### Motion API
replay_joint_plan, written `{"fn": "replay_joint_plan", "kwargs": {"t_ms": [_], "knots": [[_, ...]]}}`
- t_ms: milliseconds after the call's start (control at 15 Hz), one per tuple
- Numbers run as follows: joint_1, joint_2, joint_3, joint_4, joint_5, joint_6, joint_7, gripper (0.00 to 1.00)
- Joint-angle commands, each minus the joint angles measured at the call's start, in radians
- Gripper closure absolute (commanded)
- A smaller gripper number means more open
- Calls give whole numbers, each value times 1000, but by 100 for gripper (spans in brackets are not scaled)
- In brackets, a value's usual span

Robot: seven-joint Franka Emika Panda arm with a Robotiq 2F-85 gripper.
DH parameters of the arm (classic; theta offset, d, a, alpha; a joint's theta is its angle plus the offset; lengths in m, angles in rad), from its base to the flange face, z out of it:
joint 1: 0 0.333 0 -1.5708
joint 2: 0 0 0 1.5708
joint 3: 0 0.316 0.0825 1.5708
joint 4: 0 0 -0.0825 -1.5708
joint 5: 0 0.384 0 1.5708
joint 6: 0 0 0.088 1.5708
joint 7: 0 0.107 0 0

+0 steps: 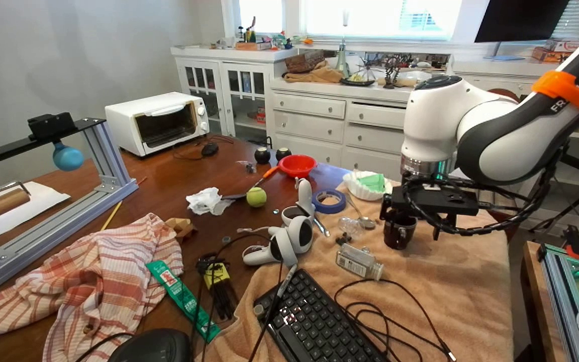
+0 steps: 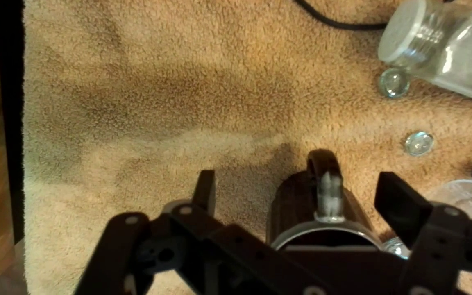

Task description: Pour the contents in the brown mug into the black measuring cup.

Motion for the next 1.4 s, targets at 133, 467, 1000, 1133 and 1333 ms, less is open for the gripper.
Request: {"fn": "replay_joint_plan", "kwargs": {"t_ms": [133,467,1000,1133,1333], "knots": [[16,36,-20,16,-79,-19,68,0],[20,67,-35,36,-91,-21,64,0],[42,95,-55,91,-119,-56,64,50],[48,101,-56,100,-124,-64,65,66],[58,108,-56,111,-136,-75,69,91]]}}
